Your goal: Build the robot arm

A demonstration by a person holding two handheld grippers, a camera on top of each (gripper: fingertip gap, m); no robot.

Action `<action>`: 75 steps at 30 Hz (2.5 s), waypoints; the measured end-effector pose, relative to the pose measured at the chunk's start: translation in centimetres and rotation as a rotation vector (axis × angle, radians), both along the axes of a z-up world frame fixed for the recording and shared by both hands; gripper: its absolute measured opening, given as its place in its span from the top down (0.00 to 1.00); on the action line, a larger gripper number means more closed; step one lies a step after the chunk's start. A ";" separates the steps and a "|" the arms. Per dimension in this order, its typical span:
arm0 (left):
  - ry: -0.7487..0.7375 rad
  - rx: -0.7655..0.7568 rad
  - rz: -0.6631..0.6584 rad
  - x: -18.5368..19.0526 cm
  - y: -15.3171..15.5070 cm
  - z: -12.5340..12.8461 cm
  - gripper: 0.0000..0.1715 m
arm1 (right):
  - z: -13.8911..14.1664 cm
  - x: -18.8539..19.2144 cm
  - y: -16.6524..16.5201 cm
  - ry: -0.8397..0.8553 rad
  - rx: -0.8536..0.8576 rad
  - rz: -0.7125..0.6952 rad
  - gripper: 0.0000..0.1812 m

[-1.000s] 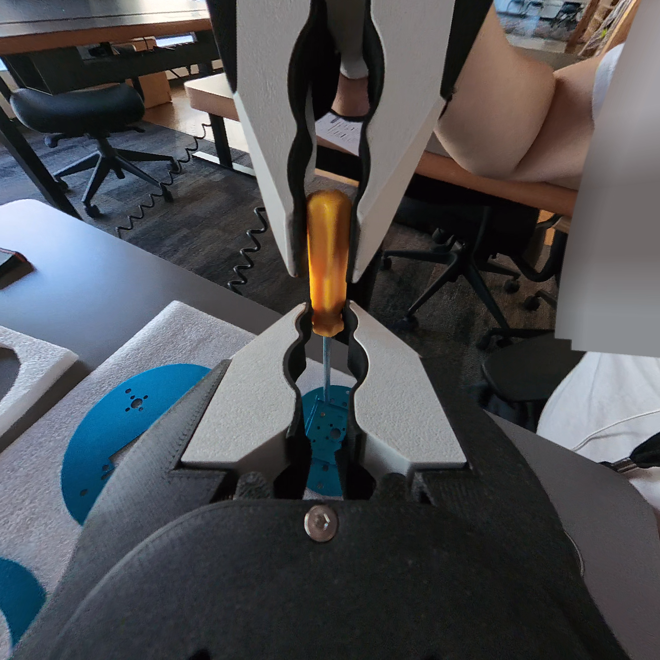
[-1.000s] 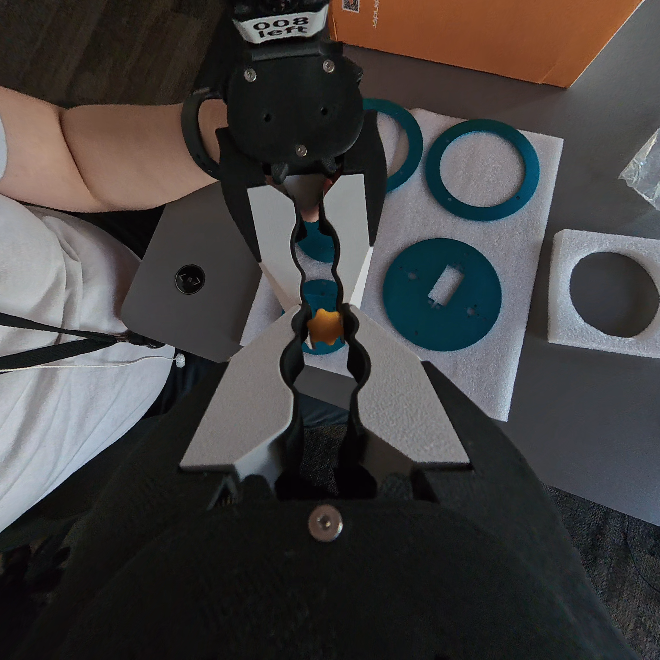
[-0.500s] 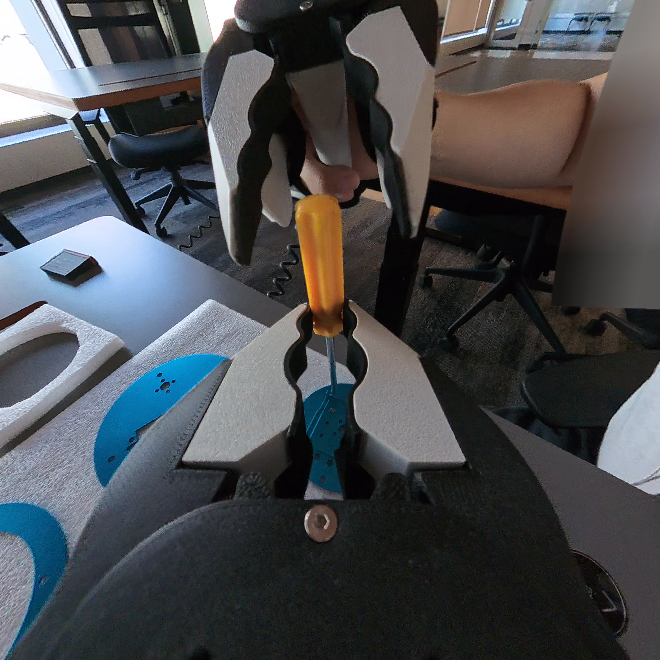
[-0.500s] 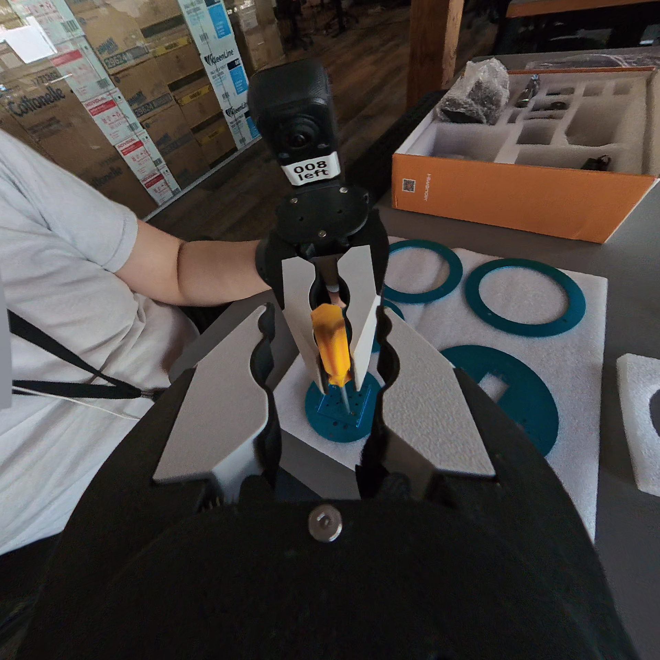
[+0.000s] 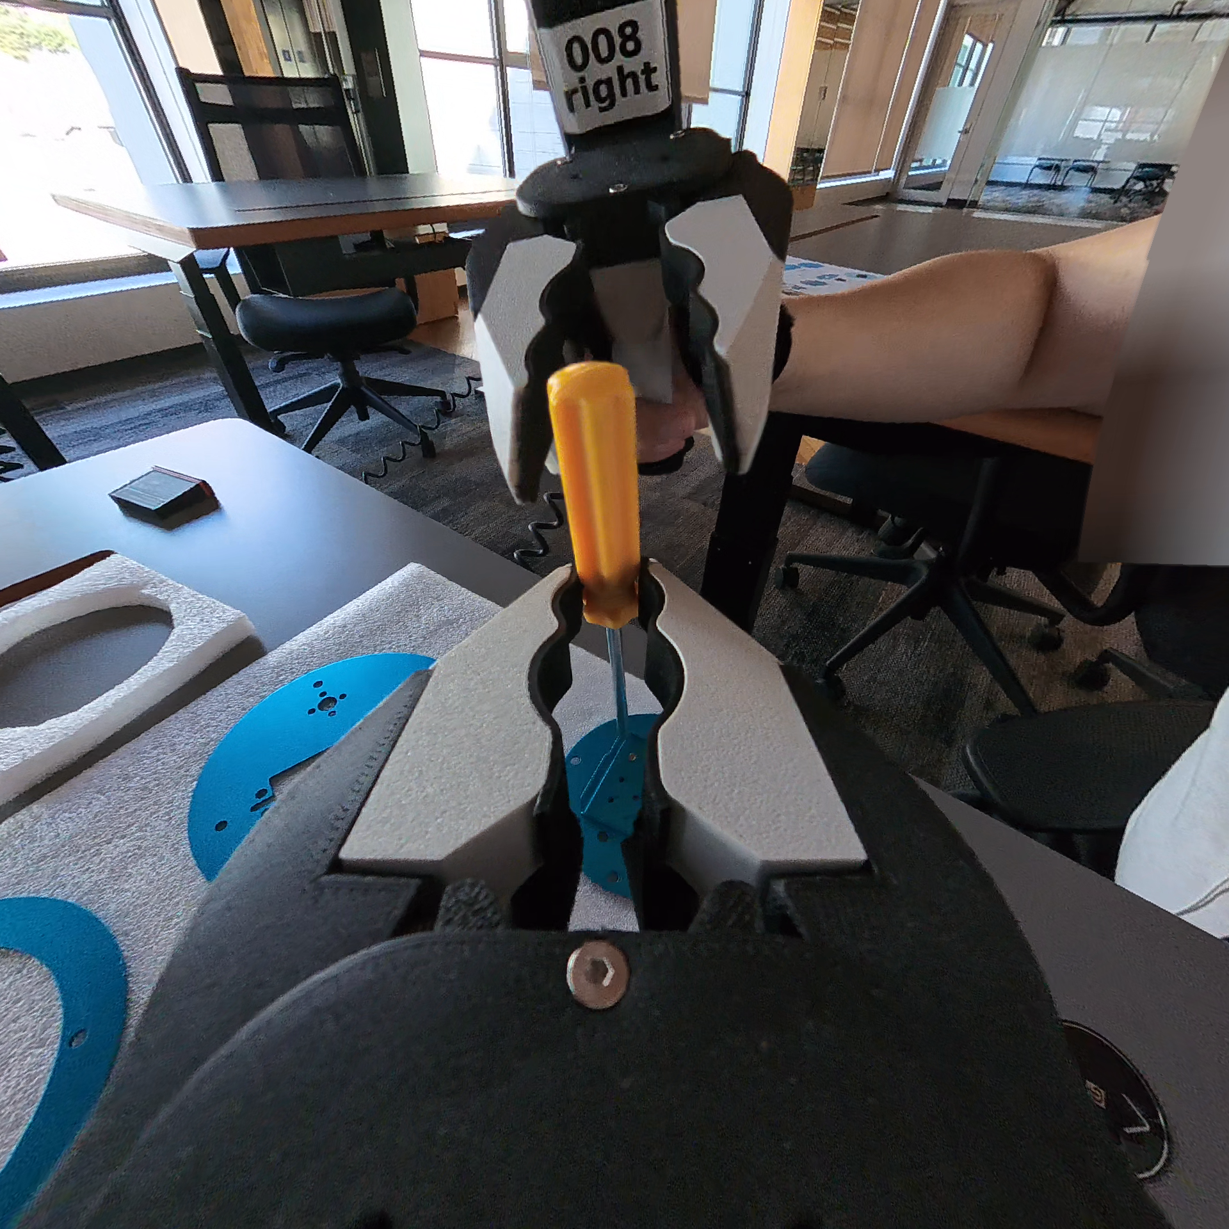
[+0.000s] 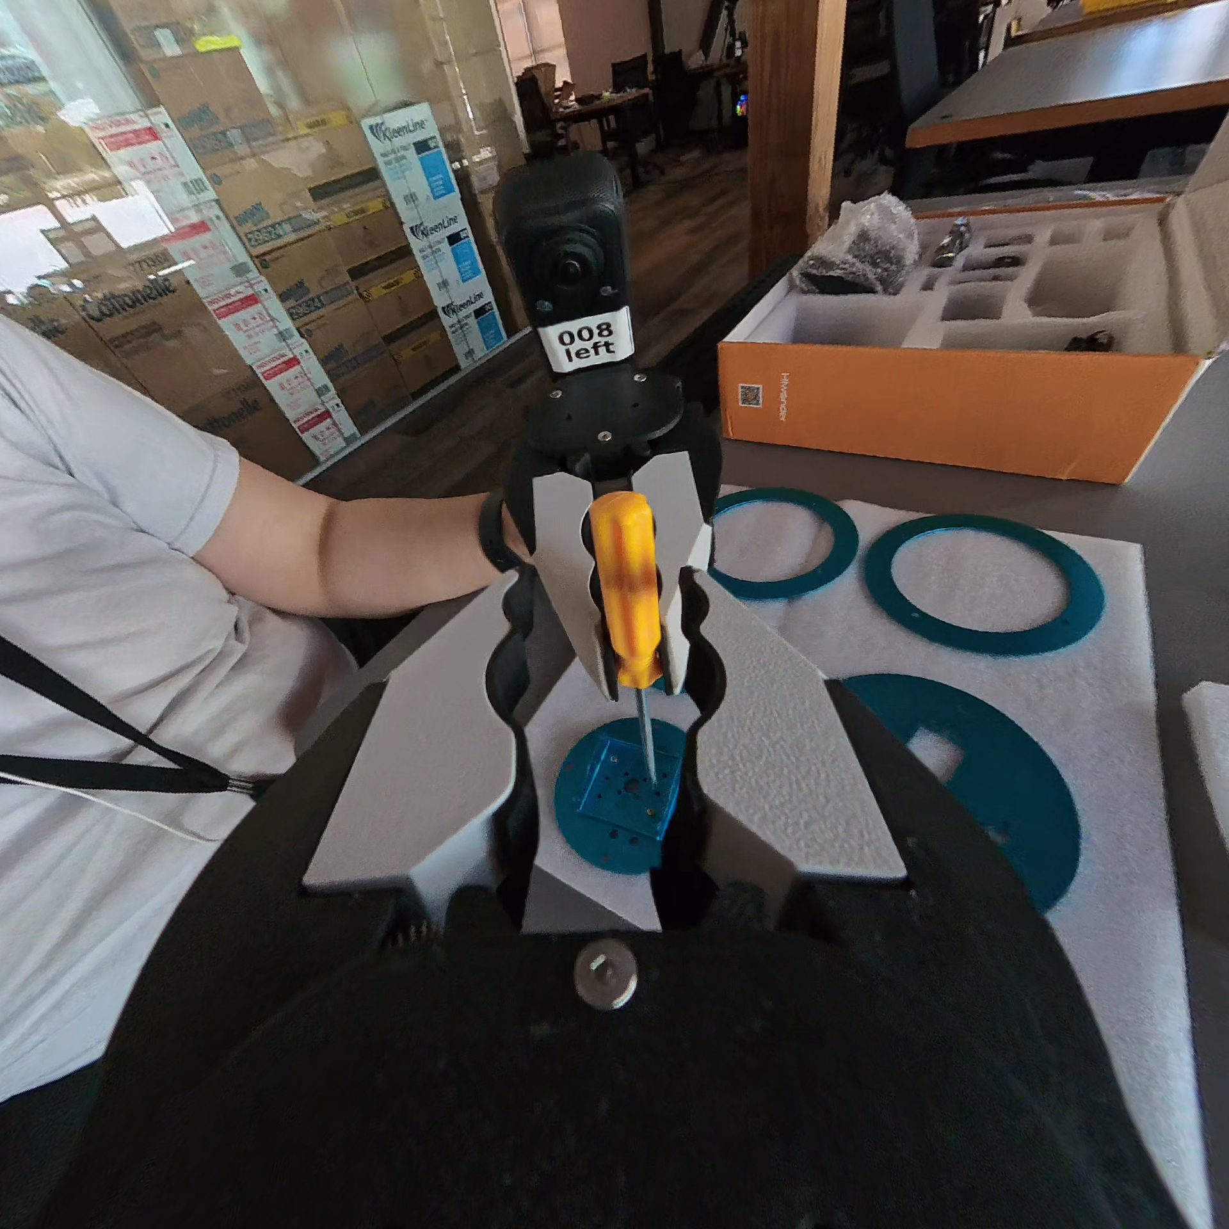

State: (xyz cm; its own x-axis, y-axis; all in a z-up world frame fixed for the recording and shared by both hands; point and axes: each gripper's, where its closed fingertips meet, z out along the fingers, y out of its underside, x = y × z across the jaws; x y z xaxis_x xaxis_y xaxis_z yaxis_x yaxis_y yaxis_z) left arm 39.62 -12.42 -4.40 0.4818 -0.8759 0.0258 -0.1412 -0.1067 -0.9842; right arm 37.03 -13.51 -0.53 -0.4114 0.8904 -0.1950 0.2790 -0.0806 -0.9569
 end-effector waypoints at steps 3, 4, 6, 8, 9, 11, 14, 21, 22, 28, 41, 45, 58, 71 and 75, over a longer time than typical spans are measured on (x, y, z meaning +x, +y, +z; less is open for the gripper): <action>0.027 -0.005 -0.004 0.2 0.0 -0.5 0.91 | -0.5 -0.2 -0.3 -0.018 0.000 0.003 0.79; 0.038 -0.010 -0.008 0.3 0.0 -0.8 0.91 | -0.8 -0.2 -0.2 -0.026 0.021 -0.003 0.81; 0.053 -0.017 -0.024 0.5 -0.2 -1.2 0.91 | -1.2 -0.2 -0.2 -0.040 0.054 -0.007 0.86; 0.051 -0.017 -0.034 0.8 -0.3 -1.2 0.91 | -1.3 -0.1 0.0 -0.040 0.085 -0.021 0.91; 0.050 -0.017 -0.036 0.9 -0.3 -1.2 0.91 | -1.3 0.0 0.0 -0.048 0.083 -0.020 0.91; 0.059 -0.021 -0.039 0.9 -0.3 -1.5 0.91 | -1.5 0.0 0.0 -0.064 0.093 -0.019 0.91; 0.067 -0.025 -0.039 0.8 -0.3 -1.8 0.91 | -1.8 0.0 0.1 -0.066 0.101 -0.022 0.91; 0.063 -0.026 -0.040 1.0 -0.2 -2.0 0.91 | -1.9 0.0 0.2 -0.071 0.100 -0.021 0.91; 0.063 -0.028 -0.040 1.0 -0.2 -2.0 0.91 | -1.9 0.0 0.2 -0.071 0.100 -0.022 0.91; 0.066 -0.029 -0.041 1.0 -0.2 -2.2 0.91 | -2.1 0.1 0.2 -0.073 0.103 -0.022 0.91; 0.065 -0.014 -0.082 1.3 -0.5 -2.5 0.91 | -2.2 0.1 0.0 -0.105 0.124 -0.025 0.91; 0.075 0.001 -0.105 1.5 -0.6 -2.5 0.91 | -1.8 0.2 -0.4 -0.102 0.142 0.003 0.90; 0.068 0.006 -0.104 1.6 -0.4 -2.7 0.91 | -1.8 -0.1 -0.1 -0.117 0.289 -0.094 0.91; 0.069 0.025 -0.083 1.5 -0.2 -2.7 0.91 | -1.5 -0.2 -0.1 -0.115 0.313 -0.175 0.92; 0.023 0.035 -0.095 1.7 -0.4 -1.8 0.91 | -0.6 -0.1 -0.4 -0.097 0.311 -0.180 0.92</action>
